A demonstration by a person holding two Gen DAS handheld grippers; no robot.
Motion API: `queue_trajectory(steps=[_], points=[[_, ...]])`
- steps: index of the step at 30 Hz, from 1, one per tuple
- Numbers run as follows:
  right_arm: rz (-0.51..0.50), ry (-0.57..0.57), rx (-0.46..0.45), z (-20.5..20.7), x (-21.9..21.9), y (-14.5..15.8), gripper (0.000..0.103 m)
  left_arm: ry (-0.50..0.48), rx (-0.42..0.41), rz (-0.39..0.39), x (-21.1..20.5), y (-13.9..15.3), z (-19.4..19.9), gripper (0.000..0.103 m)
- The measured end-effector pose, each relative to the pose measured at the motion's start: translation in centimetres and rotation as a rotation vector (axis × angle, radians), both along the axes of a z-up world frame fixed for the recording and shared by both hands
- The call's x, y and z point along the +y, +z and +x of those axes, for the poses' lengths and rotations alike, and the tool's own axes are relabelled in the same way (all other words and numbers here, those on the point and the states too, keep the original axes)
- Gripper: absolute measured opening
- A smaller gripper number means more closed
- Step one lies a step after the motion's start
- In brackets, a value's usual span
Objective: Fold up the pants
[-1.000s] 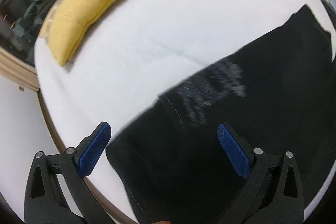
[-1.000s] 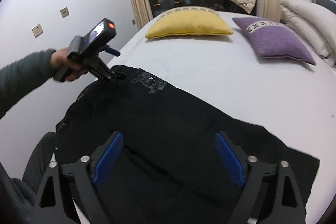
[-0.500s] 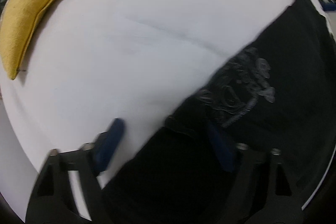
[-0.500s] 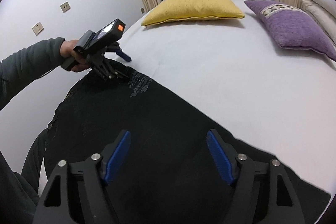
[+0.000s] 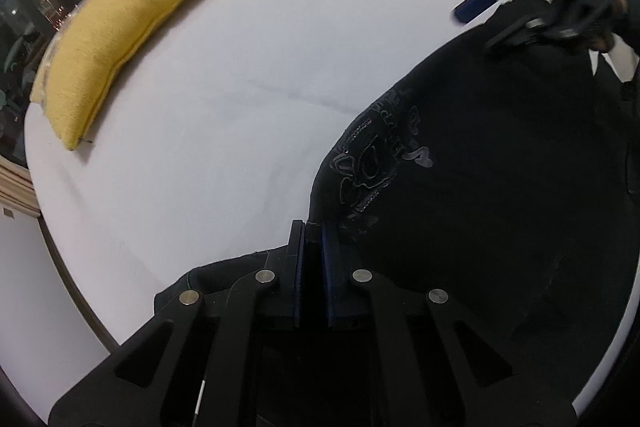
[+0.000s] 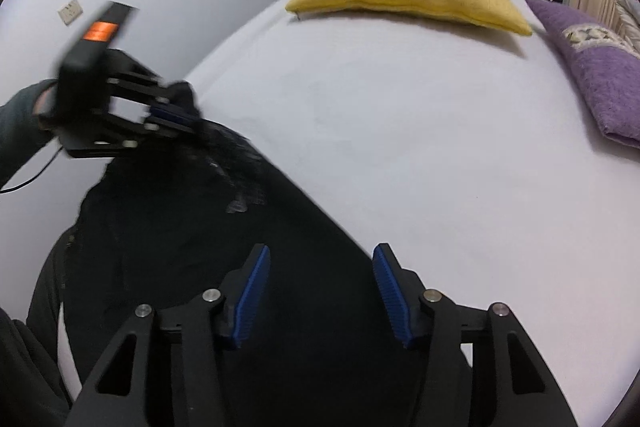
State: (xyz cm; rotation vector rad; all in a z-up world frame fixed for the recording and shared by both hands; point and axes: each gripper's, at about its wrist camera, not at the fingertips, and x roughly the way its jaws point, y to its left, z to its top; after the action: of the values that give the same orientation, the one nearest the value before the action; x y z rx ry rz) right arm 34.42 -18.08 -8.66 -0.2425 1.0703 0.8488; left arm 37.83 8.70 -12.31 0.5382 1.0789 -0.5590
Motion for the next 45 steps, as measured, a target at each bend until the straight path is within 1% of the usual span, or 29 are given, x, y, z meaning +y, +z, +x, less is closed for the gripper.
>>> queue_trajectory(steps=[2, 3, 4, 8, 10, 11, 12, 13, 14, 16, 18, 23, 28, 31, 33, 35, 36, 38, 42, 45], points=[[-0.015, 0.000, 0.019, 0.7, 0.2, -0.7, 0.053, 0.000, -0.016, -0.021, -0.1, 0.3, 0.0, 0.006], [-0.024, 0.002, 0.027, 1.0, 0.2, -1.0, 0.051, -0.003, -0.026, -0.024, 0.4, 0.5, -1.0, 0.006], [-0.033, 0.006, 0.033, 1.2, 0.3, -1.2, 0.051, -0.007, -0.033, -0.021, 0.2, 0.4, -1.1, 0.006], [-0.047, 0.015, 0.039, 1.3, 0.3, -1.4, 0.051, -0.010, -0.042, -0.026, 0.2, 0.9, -1.7, 0.006], [-0.047, 0.020, 0.041, 1.5, 0.3, -1.5, 0.047, -0.004, -0.044, -0.037, 0.4, 1.0, -1.4, 0.006], [-0.058, 0.028, 0.043, 1.4, 0.7, -1.7, 0.039, -0.002, -0.044, -0.042, 0.5, 1.0, -1.1, 0.006], [-0.086, 0.037, 0.042, 1.5, 1.0, -1.9, 0.029, -0.002, -0.044, -0.043, 0.5, 0.9, -1.2, 0.006], [-0.108, 0.046, 0.045, 1.5, 1.3, -2.2, 0.023, -0.003, -0.047, -0.045, 0.5, 1.3, -3.3, 0.006], [-0.120, 0.053, 0.053, 1.6, 1.4, -2.4, 0.018, -0.003, -0.048, -0.047, 0.4, 1.5, -3.9, 0.006], [-0.119, 0.050, 0.051, 1.5, 1.4, -2.5, 0.013, -0.002, -0.054, -0.049, 0.4, 1.8, -4.3, 0.006], [-0.108, 0.044, 0.041, 1.3, 0.9, -1.9, 0.009, 0.003, -0.062, -0.055, 0.4, 2.0, -4.5, 0.006], [-0.106, 0.037, -0.019, 0.1, -0.1, 0.2, 0.005, 0.026, -0.085, -0.085, 0.5, 2.8, -5.3, 0.006], [-0.101, 0.003, -0.100, -3.1, 0.0, 2.4, 0.004, 0.047, -0.120, -0.113, 1.1, 4.4, -7.8, 0.006], [-0.103, -0.027, -0.157, -6.8, 0.5, 3.3, 0.003, 0.032, -0.140, -0.108, 1.0, 5.0, -10.5, 0.006], [-0.102, -0.050, -0.186, -10.0, 0.7, 3.7, 0.003, 0.020, -0.139, -0.116, 0.9, 5.1, -12.7, 0.006], [-0.125, -0.060, -0.221, -13.0, 1.2, 3.5, 0.003, 0.016, -0.134, -0.119, 0.9, 4.9, -14.6, 0.006], [-0.125, -0.074, -0.223, -14.5, 1.3, 3.2, 0.003, 0.016, -0.128, -0.122, 0.8, 4.5, -15.8, 0.006], [-0.098, -0.119, -0.208, -16.3, 1.6, 2.7, 0.003, 0.018, -0.119, -0.121, 0.6, 3.8, -17.8, 0.006], [-0.044, -0.224, -0.167, -18.5, 2.5, 1.3, 0.003, 0.034, -0.093, -0.141, 0.5, 1.9, -22.0, 0.006], [-0.043, -0.242, -0.168, -19.9, 4.4, 0.4, 0.003, 0.048, -0.074, -0.164, 0.4, 0.9, -24.4, 0.006]])
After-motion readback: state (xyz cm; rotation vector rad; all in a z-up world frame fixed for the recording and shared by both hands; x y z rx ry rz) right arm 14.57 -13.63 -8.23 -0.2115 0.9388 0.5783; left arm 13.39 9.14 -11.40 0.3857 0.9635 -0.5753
